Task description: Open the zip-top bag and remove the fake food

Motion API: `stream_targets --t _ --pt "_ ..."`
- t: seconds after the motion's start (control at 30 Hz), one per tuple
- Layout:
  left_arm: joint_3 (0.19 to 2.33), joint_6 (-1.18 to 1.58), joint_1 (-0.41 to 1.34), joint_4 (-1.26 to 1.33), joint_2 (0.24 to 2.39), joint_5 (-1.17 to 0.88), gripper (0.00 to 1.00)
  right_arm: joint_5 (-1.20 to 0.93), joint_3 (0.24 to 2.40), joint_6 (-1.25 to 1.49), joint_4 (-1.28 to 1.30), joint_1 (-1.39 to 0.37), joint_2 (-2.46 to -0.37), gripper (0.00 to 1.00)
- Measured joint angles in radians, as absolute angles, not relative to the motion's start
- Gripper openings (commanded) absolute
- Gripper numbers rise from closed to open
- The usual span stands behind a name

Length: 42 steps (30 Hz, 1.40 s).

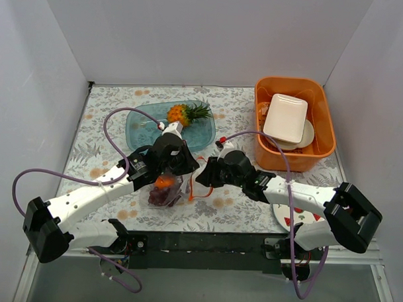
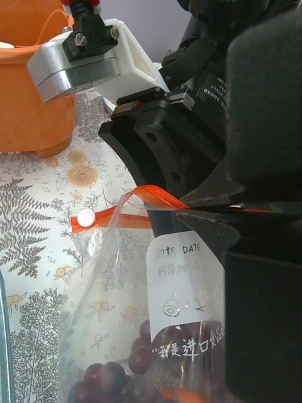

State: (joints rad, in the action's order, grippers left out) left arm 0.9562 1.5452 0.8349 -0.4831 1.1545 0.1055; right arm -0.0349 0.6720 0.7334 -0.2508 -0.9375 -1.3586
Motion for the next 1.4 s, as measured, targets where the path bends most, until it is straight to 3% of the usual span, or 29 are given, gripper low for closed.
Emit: stream_targets --t 0.07,0.1,0.17,0.2,0.37,0.67,1.03,1.4 --pt "0.956 1.547 0.835 -0.482 1.155 0.103 0.13 -0.029 0.667 0.735 -0.263 -0.937 -1.359 0.37" --pt "0.956 1.549 0.835 -0.48 1.155 0.103 0.25 -0.028 0.665 0.735 -0.27 -0.937 -1.359 0.37" --pt "0.956 1.547 0.835 -0.477 1.154 0.099 0.34 -0.026 0.662 0.735 -0.281 -0.937 -1.359 0.37" --pt "0.956 1.55 0.835 -0.476 1.152 0.098 0.47 -0.026 0.659 0.735 -0.289 -0.937 -1.359 0.37" --pt "0.957 1.552 0.835 -0.493 1.13 0.105 0.76 -0.025 0.656 0.735 -0.308 -0.937 -1.371 0.37" --pt "0.999 1.551 0.835 -0.627 1.066 0.189 0.98 -0.025 0.656 0.735 -0.329 -0.937 -1.41 0.37" --pt "1.086 1.56 0.835 -0.782 1.057 0.334 0.98 -0.025 0.656 0.734 -0.35 -0.937 -1.421 0.38" --pt "1.102 1.569 0.635 -0.767 1.225 0.416 0.54 -0.061 0.656 0.747 -0.421 -0.937 -1.494 0.47"
